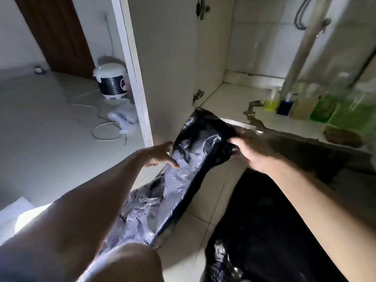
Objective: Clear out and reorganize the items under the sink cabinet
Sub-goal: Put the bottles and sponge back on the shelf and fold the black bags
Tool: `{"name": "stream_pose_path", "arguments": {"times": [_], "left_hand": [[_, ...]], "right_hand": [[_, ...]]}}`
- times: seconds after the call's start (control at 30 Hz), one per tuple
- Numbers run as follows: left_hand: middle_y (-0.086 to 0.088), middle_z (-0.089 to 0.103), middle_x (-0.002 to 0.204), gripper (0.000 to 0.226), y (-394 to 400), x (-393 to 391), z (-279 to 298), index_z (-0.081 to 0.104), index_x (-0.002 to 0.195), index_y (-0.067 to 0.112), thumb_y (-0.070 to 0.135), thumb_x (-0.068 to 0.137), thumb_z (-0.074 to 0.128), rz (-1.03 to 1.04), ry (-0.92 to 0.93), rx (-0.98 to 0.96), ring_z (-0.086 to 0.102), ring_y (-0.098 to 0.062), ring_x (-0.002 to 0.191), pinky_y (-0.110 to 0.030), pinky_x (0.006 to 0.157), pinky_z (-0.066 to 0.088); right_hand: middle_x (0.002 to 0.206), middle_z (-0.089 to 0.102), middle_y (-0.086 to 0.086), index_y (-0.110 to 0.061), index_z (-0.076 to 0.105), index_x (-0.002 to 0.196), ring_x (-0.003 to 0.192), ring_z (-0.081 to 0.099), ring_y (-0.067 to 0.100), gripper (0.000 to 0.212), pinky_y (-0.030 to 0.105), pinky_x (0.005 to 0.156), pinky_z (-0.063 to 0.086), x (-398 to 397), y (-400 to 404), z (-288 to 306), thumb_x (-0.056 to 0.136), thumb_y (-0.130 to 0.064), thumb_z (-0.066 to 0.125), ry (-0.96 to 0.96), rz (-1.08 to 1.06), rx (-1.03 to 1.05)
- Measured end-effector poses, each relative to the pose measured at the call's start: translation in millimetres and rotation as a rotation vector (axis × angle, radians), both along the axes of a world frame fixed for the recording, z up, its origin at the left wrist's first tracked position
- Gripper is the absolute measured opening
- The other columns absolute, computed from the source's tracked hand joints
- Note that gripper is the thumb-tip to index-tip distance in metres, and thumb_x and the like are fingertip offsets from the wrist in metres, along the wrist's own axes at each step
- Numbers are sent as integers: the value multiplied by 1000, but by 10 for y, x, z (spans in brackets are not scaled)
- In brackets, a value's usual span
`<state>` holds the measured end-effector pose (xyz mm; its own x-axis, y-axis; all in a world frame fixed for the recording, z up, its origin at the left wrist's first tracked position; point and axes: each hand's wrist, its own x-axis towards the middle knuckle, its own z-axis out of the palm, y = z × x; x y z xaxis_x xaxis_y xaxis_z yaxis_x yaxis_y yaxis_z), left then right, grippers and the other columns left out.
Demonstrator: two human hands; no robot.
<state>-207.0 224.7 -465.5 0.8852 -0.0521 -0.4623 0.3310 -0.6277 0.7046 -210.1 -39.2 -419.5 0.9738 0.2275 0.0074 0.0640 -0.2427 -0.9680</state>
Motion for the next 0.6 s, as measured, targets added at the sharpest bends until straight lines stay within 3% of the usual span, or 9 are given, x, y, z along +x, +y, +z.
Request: {"name": "stream_pose_path", "arguments": {"times": [0.07, 0.13, 0.2, 0.23, 0.33, 0.4, 0.47, 0.53, 0.6], "left_hand": [[3, 38, 149, 70, -215, 17, 323, 48, 129, 25, 18, 68, 81, -61, 0, -111, 33, -19, 134, -37, 108, 29], [4, 52, 138, 55, -512, 20, 568, 57, 124, 20, 22, 74, 78, -74, -10, -173, 40, -17, 130, -37, 106, 32], [9, 70, 97, 27, -837, 19, 802, 66, 108, 13, 19, 83, 71, -35, -144, -247, 54, -15, 93, -26, 76, 41], [6, 67, 79, 19, -1005, 14, 924, 66, 99, 11, 22, 83, 71, 6, -214, -273, 50, -15, 73, -25, 62, 36], [-5, 64, 77, 26, -1492, 34, 1300, 67, 99, 6, 24, 81, 72, 11, -432, -350, 57, -16, 59, -20, 56, 44], [2, 59, 64, 9, -1802, 21, 1556, 65, 84, 10, 18, 86, 68, -10, -637, -250, 54, -5, 51, -14, 49, 42], [4, 47, 52, 27, -2083, 3, 1779, 54, 63, 15, 16, 87, 66, -42, -834, -127, 41, 2, 40, -18, 43, 32], [2, 42, 49, 35, -2293, -31, 1913, 46, 58, 16, 16, 87, 65, -136, -914, -60, 38, -2, 40, -21, 45, 28], [1, 47, 54, 26, -2473, -96, 1919, 55, 63, 14, 20, 86, 66, -259, -931, 74, 44, -7, 48, -20, 49, 32]], "right_hand": [[71, 70, -4, -21, 68, 85, 66, 63, 11, 27, 22, 57, 50, -90, -241, 375, 89, -2, 49, 28, 23, 120], [73, 70, -4, -21, 68, 85, 69, 64, 13, 31, 28, 62, 52, -204, -566, 666, 91, 1, 46, -54, -45, 143], [73, 67, 10, -9, 65, 79, 71, 59, 22, 18, 31, 66, 47, -268, -890, 859, 86, -3, 50, -247, -261, -30], [70, 61, 17, -4, 58, 73, 70, 54, 24, 14, 31, 61, 39, -290, -1057, 917, 85, -3, 50, -345, -393, -170], [73, 52, 22, -1, 51, 72, 73, 50, 33, 15, 30, 59, 23, -422, -1582, 1008, 87, -5, 50, -480, -675, -468], [90, 61, 29, 3, 59, 87, 86, 58, 40, 15, 29, 63, 28, -508, -1909, 1019, 89, -11, 52, -409, -779, -499], [97, 64, 28, 1, 59, 92, 89, 59, 40, 16, 29, 65, 32, -564, -2165, 963, 89, -14, 53, -313, -789, -587], [102, 64, 24, -4, 57, 98, 87, 56, 36, 16, 32, 67, 38, -662, -2315, 910, 88, -16, 55, -174, -715, -756], [119, 54, 19, -7, 48, 115, 104, 53, 34, 39, 38, 83, 43, -745, -2406, 909, 83, -23, 62, -79, -639, -952]]}}
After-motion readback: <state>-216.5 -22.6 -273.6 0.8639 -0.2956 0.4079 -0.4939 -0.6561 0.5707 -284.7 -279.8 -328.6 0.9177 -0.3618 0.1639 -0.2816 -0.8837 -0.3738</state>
